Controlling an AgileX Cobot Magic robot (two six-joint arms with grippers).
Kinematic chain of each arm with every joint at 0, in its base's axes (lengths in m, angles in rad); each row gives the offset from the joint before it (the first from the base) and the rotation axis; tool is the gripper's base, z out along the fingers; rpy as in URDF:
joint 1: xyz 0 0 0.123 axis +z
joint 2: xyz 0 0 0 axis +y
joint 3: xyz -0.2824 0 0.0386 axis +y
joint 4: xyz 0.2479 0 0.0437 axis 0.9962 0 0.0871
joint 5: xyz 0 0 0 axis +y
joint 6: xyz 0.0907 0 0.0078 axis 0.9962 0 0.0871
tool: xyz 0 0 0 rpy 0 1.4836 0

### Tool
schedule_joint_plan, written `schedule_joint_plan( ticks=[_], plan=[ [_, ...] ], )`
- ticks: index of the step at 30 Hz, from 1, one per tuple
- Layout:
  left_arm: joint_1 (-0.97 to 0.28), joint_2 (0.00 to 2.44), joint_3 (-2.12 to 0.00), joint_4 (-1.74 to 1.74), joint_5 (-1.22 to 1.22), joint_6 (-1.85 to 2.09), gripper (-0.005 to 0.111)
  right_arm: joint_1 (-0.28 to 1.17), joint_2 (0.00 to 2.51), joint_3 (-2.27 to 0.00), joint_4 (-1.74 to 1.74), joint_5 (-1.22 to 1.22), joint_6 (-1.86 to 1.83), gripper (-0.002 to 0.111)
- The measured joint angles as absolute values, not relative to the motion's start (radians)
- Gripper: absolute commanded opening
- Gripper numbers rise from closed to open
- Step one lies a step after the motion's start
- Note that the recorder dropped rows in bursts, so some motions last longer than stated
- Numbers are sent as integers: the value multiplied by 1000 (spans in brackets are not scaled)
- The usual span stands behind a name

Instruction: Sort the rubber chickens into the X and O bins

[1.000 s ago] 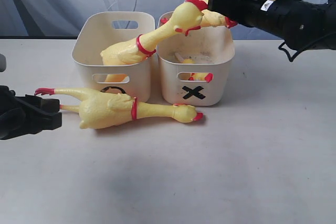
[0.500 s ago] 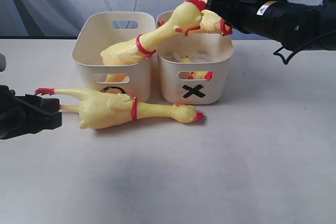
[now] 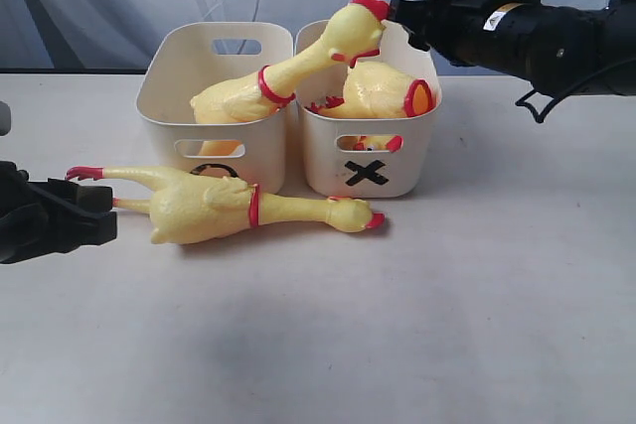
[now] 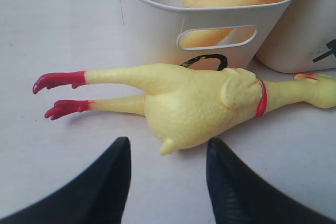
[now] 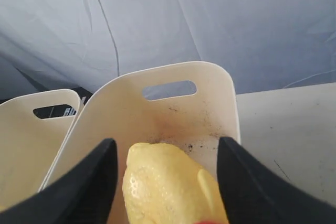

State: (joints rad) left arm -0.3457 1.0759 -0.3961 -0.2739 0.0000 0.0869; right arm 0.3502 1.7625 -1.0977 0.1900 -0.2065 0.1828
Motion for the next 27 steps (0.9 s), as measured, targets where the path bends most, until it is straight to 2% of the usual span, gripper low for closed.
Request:
schedule_joint_plan(
  ticks=[7,15,18,23,27],
  plan=[
    [-346,1076,-396,-274,0,87,44,350,1710,-1098,190,-205,133,53],
    [-346,1076,-396,-274,-23,87,44,350,1563,-1102,188,-146,-51,45],
    [-346,1076,-396,-274,-64,87,44,350,1515,-1102,190,-67,-65,34],
    [-346,1080,-416,-264,-101,87,44,350,1457,-1102,164,92,-68,-2],
    [-346,1113,-458,-255,-107,87,44,350,1430,-1102,112,208,-70,-1]
  ],
)
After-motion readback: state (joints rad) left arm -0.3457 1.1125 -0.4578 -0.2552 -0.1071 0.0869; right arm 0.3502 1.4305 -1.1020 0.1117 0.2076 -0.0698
